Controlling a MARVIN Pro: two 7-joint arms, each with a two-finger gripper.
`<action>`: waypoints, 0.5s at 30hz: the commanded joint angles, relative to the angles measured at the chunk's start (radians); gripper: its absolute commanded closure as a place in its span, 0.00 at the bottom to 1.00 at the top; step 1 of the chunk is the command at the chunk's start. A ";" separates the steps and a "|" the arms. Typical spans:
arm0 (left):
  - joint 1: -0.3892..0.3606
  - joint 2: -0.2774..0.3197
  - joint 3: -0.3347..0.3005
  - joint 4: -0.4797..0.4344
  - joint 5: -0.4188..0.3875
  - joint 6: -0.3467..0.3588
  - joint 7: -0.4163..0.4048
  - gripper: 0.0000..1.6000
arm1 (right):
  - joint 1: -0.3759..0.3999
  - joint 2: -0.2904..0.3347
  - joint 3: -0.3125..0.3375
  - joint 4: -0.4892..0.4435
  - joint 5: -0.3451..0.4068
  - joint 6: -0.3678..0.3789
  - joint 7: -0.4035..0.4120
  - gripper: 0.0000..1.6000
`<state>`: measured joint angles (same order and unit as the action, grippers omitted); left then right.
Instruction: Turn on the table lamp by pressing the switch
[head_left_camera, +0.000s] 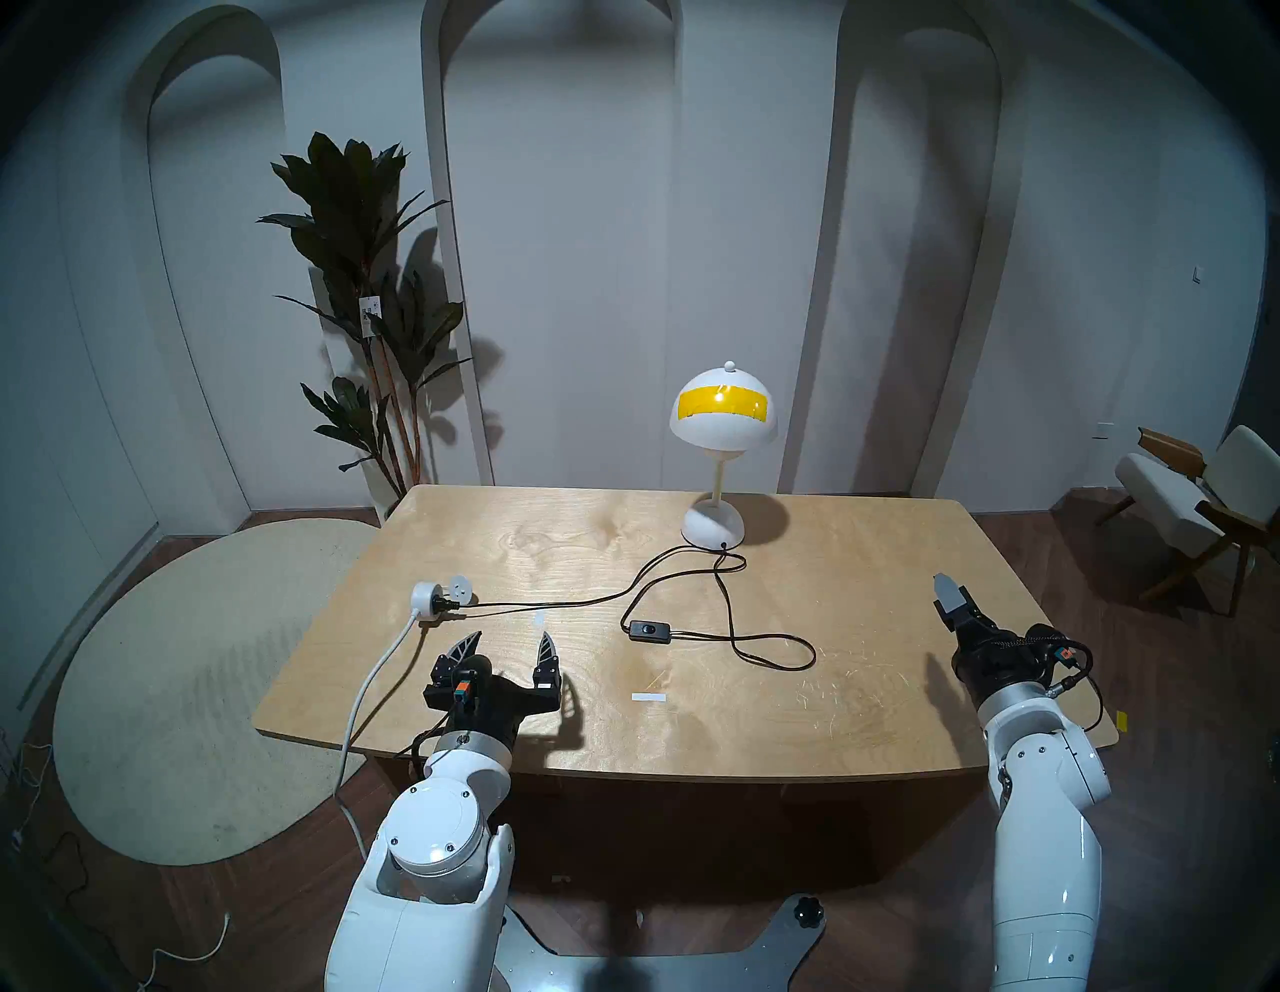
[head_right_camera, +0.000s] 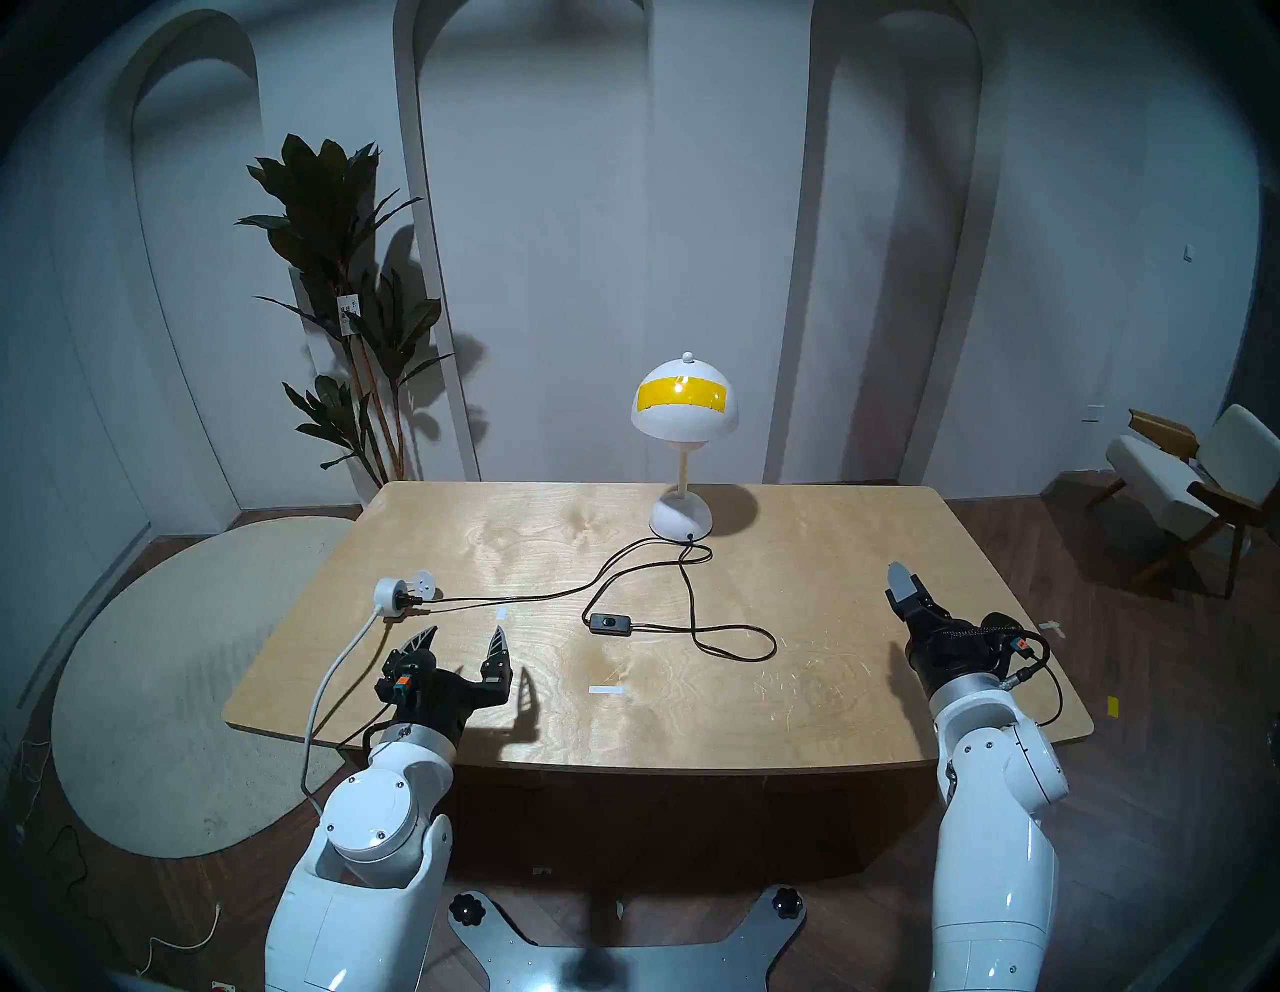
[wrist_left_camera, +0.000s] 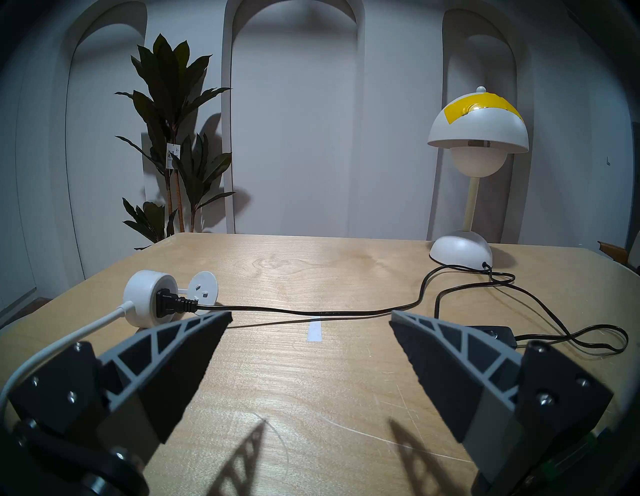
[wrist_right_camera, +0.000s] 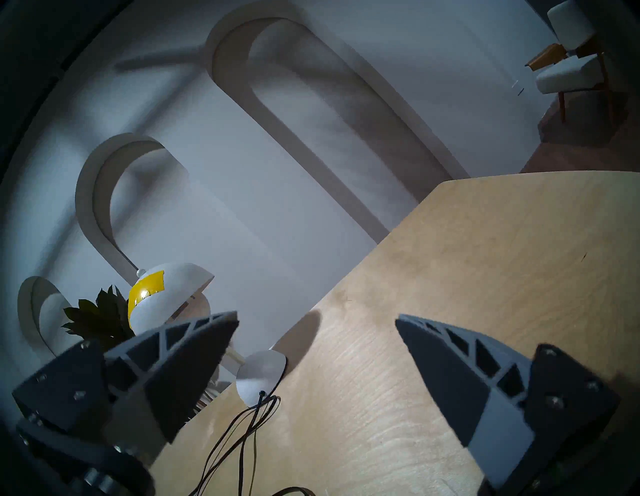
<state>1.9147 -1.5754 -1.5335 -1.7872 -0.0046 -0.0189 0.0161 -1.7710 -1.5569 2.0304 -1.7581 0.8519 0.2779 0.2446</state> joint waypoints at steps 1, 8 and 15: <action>-0.015 0.021 0.008 -0.029 0.034 0.017 0.000 0.00 | 0.007 -0.004 0.002 -0.030 0.004 -0.009 0.005 0.00; -0.058 0.098 0.075 -0.057 0.256 0.079 0.055 0.00 | 0.009 -0.004 0.003 -0.026 0.000 -0.007 0.006 0.00; -0.100 0.159 0.150 -0.082 0.483 0.156 0.108 0.00 | 0.010 -0.005 0.004 -0.025 -0.001 -0.007 0.006 0.00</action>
<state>1.8770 -1.4870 -1.4415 -1.8193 0.2863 0.0910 0.0807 -1.7689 -1.5640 2.0305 -1.7605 0.8471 0.2767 0.2446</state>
